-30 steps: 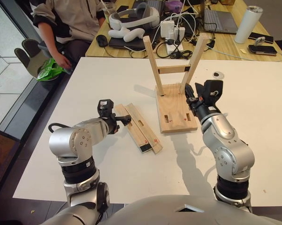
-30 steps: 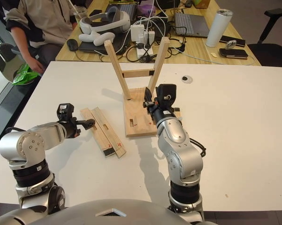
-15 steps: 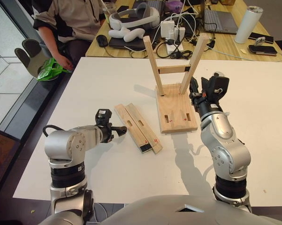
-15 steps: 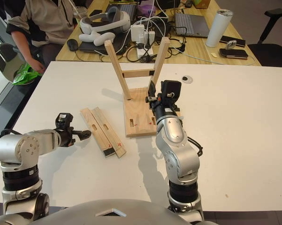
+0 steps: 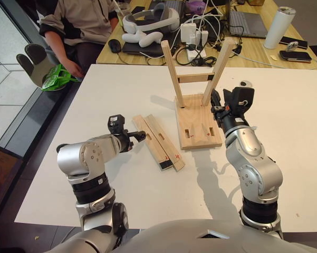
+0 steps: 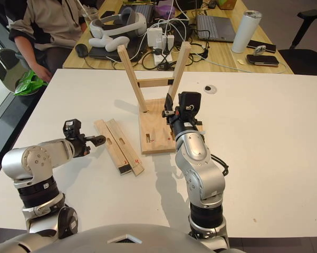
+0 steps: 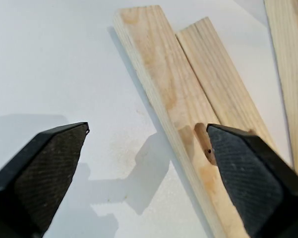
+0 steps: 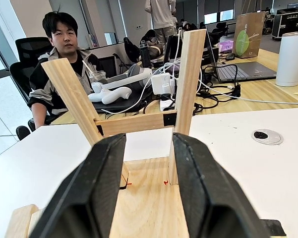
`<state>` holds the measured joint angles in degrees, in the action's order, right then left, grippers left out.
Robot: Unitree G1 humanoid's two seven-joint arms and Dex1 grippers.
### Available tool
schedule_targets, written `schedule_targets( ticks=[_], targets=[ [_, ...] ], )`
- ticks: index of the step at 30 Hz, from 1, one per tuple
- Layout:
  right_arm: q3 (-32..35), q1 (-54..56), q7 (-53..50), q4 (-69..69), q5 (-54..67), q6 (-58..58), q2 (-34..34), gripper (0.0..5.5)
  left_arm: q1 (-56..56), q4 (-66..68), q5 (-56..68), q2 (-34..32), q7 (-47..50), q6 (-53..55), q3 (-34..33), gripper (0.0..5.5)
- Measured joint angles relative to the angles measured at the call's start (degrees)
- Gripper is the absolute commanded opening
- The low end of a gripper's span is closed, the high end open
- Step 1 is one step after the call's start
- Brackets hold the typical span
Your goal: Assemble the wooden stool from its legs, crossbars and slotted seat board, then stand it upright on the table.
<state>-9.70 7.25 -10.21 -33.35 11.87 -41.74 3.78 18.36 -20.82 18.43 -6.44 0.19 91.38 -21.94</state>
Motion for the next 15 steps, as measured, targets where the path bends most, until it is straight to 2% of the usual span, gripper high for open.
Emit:
schedule_targets(
  ticks=[7,10,12,15],
  targets=[
    [2.5,-1.2,0.8,-2.5,-0.5,-3.3,-1.3,1.78,0.7,2.3,-3.0,5.0,1.8,-2.8,1.2,4.43],
    [9.8,-9.9,-0.2,-6.3,-0.5,-13.5,-3.0,1.78,0.7,0.4,-3.3,7.0,2.0,-2.7,1.0,4.43],
    [15.5,-14.1,-0.6,-9.3,0.6,-19.7,-1.4,1.78,0.7,-0.5,-4.3,6.7,2.3,-4.4,1.7,4.43],
    [20.0,-16.3,0.0,-12.9,2.5,-26.5,0.3,1.78,1.6,-1.6,-5.1,5.8,2.4,-6.7,3.0,4.43]
  ],
)
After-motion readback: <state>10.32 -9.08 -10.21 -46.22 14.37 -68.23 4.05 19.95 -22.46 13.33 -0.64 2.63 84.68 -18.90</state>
